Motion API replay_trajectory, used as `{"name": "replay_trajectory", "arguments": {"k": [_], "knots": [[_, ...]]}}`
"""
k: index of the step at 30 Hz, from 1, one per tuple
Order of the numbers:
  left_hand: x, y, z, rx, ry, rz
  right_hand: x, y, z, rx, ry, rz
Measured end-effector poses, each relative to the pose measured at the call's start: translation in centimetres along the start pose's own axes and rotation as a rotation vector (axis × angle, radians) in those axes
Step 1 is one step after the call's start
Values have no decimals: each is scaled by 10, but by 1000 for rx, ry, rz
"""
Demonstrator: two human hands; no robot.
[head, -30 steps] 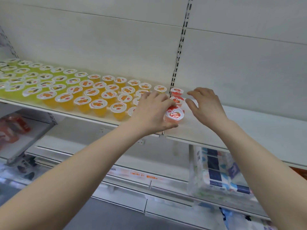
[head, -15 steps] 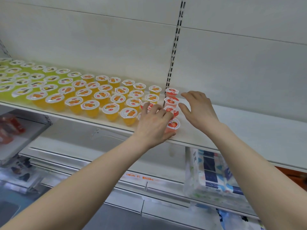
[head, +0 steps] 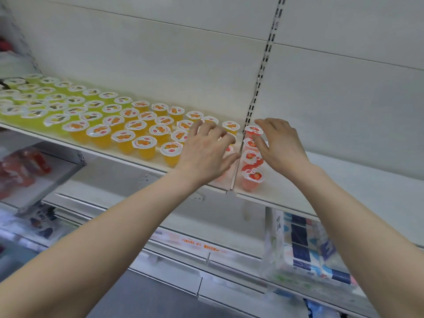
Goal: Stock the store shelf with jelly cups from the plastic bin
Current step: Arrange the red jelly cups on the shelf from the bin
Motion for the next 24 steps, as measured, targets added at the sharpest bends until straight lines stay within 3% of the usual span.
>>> {"name": "replay_trajectory", "arguments": {"k": [10,24], "knots": [[-148,-67,-81,18,-200,176,-145,27,37,28,-251,46],[-369,-209,-339,-122,-603,389,-502,125,44,12,-673,273]]}}
Point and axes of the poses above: each hand's wrist, its own z-axis towards the middle knuckle, its own y-axis out of the palm, x = y × z, the point moved 4 cm from there along z, towards the middle knuckle, and after that the axes turned 7 degrees about y, right-handed, at the moved point
